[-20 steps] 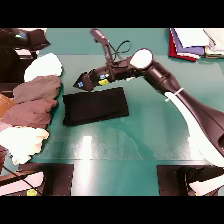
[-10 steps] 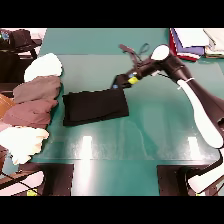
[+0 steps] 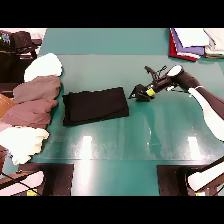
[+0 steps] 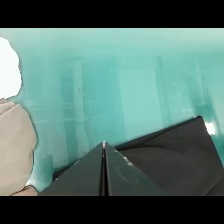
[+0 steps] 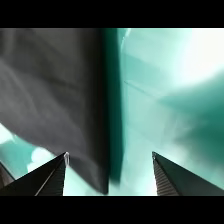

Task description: Fold the shirts.

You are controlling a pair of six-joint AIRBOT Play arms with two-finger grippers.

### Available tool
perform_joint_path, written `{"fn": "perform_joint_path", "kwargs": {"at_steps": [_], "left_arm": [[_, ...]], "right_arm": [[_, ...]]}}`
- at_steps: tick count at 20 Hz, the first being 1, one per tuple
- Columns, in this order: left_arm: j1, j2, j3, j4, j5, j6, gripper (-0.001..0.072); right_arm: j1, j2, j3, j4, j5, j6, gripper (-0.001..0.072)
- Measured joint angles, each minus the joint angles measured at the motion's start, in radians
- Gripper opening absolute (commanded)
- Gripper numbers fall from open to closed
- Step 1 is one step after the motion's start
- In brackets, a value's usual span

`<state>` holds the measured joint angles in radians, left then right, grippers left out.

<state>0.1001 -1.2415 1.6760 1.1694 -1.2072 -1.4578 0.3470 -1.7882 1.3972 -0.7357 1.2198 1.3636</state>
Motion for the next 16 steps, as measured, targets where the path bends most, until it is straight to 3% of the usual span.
{"fn": "perform_joint_path", "kwargs": {"at_steps": [4,6,7,9,13,16], "left_arm": [[0.0,0.0,-0.003,-0.011,0.003,0.0,0.0025],[0.0,0.0,-0.003,-0.031,0.003,0.0,0.0024],[0.0,0.0,-0.003,-0.042,0.003,0.0,0.0024],[-0.005,0.0,-0.003,-0.06,0.003,0.0,0.0024],[-0.071,0.0,-0.003,-0.068,0.0,0.0,0.0024],[-0.147,0.0,-0.003,-0.058,-0.001,0.006,0.0024]], "right_arm": [[0.082,-0.043,0.027,0.037,-0.088,-0.008,0.0524],[0.127,-0.08,0.074,0.032,-0.113,-0.01,0.024],[0.148,-0.1,0.103,0.025,-0.122,-0.011,0.0137],[0.181,-0.129,0.154,0.025,-0.133,-0.011,0.003],[0.185,-0.124,0.216,0.0,-0.145,-0.011,0.0018],[0.115,-0.059,0.231,-0.123,-0.136,0.038,0.0018]]}}
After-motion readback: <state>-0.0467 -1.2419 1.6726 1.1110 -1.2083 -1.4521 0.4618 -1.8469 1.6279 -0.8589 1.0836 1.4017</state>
